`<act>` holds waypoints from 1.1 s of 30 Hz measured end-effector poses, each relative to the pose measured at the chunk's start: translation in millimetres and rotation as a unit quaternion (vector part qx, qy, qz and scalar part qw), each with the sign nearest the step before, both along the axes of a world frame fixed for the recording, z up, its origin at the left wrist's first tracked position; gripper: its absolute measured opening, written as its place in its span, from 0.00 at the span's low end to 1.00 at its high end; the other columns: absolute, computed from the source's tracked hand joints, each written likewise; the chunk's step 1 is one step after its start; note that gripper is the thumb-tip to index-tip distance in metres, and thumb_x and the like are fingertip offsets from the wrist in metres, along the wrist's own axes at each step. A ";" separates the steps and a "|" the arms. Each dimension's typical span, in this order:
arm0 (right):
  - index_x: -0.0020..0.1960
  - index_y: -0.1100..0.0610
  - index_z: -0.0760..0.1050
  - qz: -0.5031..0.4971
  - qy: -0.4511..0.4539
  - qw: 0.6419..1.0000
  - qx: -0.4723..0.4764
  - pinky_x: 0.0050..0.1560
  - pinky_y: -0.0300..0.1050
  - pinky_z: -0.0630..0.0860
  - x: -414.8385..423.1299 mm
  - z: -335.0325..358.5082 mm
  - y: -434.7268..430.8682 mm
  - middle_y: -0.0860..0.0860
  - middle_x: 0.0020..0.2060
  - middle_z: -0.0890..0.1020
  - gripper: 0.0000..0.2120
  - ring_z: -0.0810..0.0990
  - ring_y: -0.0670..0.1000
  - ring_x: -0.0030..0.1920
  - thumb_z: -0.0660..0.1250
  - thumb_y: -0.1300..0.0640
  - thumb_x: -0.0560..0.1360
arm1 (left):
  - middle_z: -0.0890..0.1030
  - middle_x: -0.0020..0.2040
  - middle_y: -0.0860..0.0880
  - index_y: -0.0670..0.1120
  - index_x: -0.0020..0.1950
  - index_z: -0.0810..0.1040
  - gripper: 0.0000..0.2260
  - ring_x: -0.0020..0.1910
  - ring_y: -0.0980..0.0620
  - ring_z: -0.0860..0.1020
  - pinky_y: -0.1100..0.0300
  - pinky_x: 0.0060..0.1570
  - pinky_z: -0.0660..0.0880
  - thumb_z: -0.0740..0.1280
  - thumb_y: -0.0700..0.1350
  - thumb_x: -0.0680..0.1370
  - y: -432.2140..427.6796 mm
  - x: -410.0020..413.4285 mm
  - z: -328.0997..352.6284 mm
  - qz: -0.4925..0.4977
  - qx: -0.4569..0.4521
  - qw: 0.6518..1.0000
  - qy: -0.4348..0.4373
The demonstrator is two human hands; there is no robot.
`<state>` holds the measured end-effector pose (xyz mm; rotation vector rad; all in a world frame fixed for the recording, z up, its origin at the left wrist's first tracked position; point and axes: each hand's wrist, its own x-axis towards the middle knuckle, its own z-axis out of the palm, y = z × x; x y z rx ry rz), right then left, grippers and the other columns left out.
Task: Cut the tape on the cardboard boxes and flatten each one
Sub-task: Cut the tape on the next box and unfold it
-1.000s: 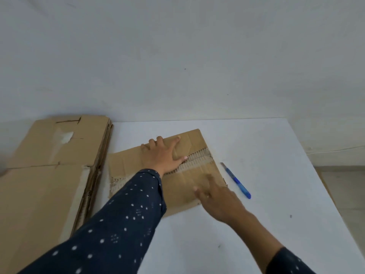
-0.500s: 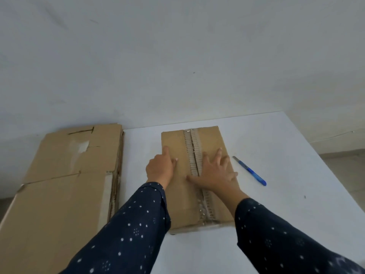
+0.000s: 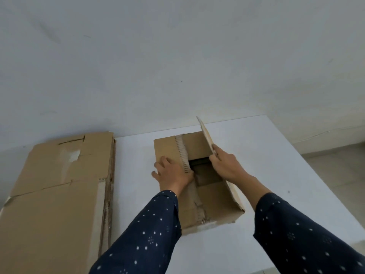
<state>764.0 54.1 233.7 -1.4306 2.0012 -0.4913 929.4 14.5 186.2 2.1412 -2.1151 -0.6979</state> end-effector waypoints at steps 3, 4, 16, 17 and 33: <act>0.79 0.44 0.56 0.010 -0.013 1.000 -0.005 0.60 0.51 0.70 -25.0 5.1 0.5 0.53 0.68 0.74 0.26 0.75 0.55 0.59 0.48 0.48 0.81 | 0.47 0.81 0.47 0.38 0.80 0.50 0.40 0.77 0.34 0.47 0.31 0.73 0.49 0.59 0.61 0.78 2.2 -3.7 0.1 0.029 0.029 0.997 0.063; 0.79 0.44 0.56 0.019 -0.014 1.000 -0.004 0.57 0.50 0.71 -29.5 4.7 0.7 0.53 0.65 0.77 0.26 0.76 0.53 0.55 0.48 0.49 0.81 | 0.46 0.82 0.47 0.39 0.81 0.50 0.39 0.78 0.34 0.45 0.29 0.73 0.47 0.56 0.63 0.79 2.3 -5.3 1.1 0.044 0.030 0.996 0.078; 0.75 0.52 0.62 0.027 0.047 0.996 -0.072 0.32 0.38 0.72 -79.4 13.5 1.3 0.59 0.58 0.80 0.21 0.78 0.54 0.42 0.58 0.57 0.83 | 0.73 0.64 0.48 0.48 0.65 0.68 0.28 0.57 0.43 0.74 0.47 0.54 0.75 0.67 0.57 0.68 -3.4 -5.4 32.3 0.167 0.028 0.958 0.233; 0.77 0.51 0.59 0.030 0.043 0.996 -0.074 0.32 0.38 0.72 -82.7 13.2 0.2 0.59 0.58 0.80 0.23 0.79 0.53 0.41 0.58 0.57 0.83 | 0.76 0.58 0.48 0.49 0.61 0.71 0.20 0.51 0.46 0.76 0.52 0.47 0.74 0.65 0.54 0.72 -4.0 -0.8 39.4 0.181 0.004 0.950 0.254; 0.79 0.44 0.55 0.169 -0.133 0.971 -0.102 0.69 0.54 0.69 -13.5 109.0 -14.4 0.49 0.75 0.66 0.31 0.67 0.54 0.72 0.59 0.39 0.80 | 0.75 0.40 0.46 0.43 0.40 0.71 0.08 0.35 0.49 0.72 0.59 0.31 0.66 0.58 0.40 0.79 -15.1 -17.1 189.4 0.254 -0.110 0.911 0.306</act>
